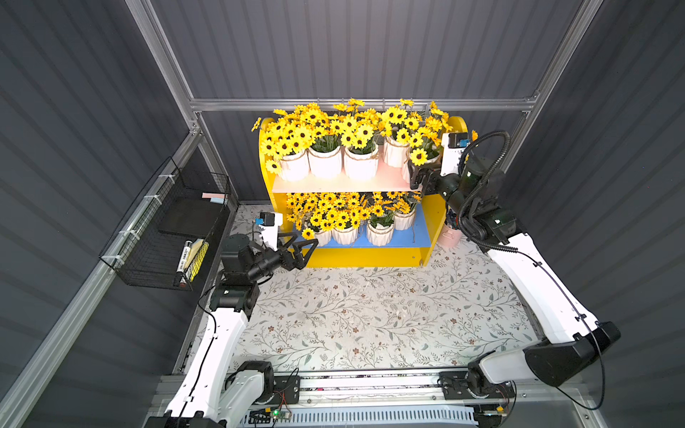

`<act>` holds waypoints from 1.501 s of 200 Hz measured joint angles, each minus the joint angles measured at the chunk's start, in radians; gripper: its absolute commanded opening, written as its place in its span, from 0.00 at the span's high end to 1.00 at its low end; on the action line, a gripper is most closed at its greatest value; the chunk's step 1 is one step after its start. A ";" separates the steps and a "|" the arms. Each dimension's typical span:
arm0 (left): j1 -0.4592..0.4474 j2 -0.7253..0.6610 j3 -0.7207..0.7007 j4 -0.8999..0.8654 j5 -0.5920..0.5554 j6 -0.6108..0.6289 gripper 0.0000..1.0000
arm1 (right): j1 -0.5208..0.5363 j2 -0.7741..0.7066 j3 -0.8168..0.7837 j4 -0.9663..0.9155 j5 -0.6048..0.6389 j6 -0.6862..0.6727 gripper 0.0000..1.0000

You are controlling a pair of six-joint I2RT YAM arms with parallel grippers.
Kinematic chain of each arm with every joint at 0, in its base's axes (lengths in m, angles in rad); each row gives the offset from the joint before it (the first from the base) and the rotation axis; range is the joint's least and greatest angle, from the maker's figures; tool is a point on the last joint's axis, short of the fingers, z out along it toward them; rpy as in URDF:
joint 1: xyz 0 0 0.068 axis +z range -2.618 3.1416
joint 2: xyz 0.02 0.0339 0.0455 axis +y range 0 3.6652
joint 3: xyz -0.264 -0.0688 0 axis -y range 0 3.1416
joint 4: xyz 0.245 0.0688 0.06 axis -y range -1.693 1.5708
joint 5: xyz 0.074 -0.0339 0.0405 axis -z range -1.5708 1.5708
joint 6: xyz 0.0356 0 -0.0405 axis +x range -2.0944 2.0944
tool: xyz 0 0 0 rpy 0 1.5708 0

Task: Take the sunflower pots off the shelves
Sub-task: Pick up the sunflower pot from the shelf.

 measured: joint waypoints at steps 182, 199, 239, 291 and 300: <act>0.000 0.000 0.000 0.000 0.000 0.001 0.01 | 0.002 0.070 0.027 0.050 0.035 -0.010 0.01; 0.000 0.000 0.000 0.000 0.000 0.000 0.01 | 0.002 0.077 0.027 0.057 0.043 -0.013 0.01; 0.000 0.000 0.000 0.000 0.000 0.001 0.01 | 0.002 0.083 0.027 0.069 0.047 -0.024 0.01; 0.000 0.000 0.000 0.000 0.000 0.001 0.00 | 0.002 0.092 0.027 0.071 0.047 -0.035 0.01; 0.000 0.000 0.000 0.000 0.000 0.001 0.01 | 0.001 0.093 0.027 0.071 0.047 -0.036 0.01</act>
